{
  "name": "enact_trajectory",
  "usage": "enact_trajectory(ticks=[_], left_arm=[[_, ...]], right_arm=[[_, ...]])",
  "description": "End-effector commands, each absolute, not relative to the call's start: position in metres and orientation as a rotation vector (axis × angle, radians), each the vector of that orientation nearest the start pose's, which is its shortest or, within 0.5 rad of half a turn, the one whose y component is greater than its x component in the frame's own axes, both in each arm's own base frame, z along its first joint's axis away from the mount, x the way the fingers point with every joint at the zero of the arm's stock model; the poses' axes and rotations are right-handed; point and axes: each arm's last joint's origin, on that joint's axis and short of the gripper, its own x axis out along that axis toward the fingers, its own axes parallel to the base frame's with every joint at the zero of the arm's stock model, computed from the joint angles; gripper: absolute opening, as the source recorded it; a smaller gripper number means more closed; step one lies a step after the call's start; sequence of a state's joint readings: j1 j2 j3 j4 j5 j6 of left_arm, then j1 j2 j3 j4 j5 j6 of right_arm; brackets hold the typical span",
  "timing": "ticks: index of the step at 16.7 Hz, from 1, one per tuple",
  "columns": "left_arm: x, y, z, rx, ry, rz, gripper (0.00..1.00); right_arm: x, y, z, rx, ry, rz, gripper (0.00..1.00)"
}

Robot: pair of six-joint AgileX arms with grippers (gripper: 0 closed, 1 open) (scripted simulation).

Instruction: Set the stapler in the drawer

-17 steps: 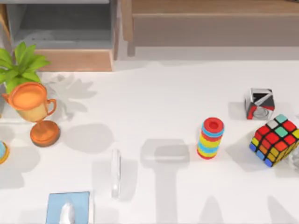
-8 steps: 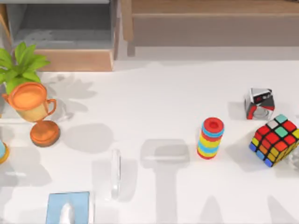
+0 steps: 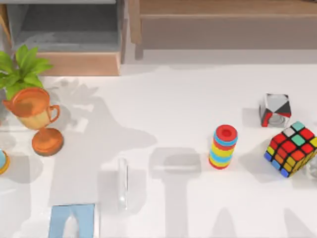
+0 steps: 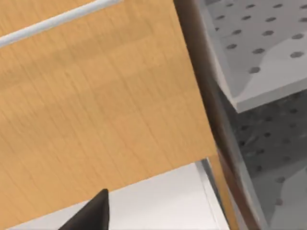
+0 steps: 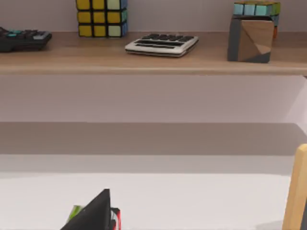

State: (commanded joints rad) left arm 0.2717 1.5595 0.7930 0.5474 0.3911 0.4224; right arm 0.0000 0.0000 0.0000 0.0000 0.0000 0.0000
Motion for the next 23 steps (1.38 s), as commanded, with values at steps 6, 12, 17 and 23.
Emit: enact_trajectory(ticks=[6,12,17,23], left_arm=[[0.335,-0.058,0.221,-0.113,0.611,-0.302,1.0],[0.281,-0.166,0.208,-0.197,1.087,-0.215,1.0],[0.236,-0.201,0.189,-0.076,1.321,-0.035,1.0],[0.222,-0.207,0.184,-0.019,1.371,0.029,1.0]], right_arm=[[0.106,-0.001,0.16,0.0,0.0,0.0,1.0],[0.106,-0.001,0.16,0.0,0.0,0.0,1.0],[0.106,-0.001,0.16,0.0,0.0,0.0,1.0],[0.106,-0.001,0.16,0.0,0.0,0.0,1.0]])
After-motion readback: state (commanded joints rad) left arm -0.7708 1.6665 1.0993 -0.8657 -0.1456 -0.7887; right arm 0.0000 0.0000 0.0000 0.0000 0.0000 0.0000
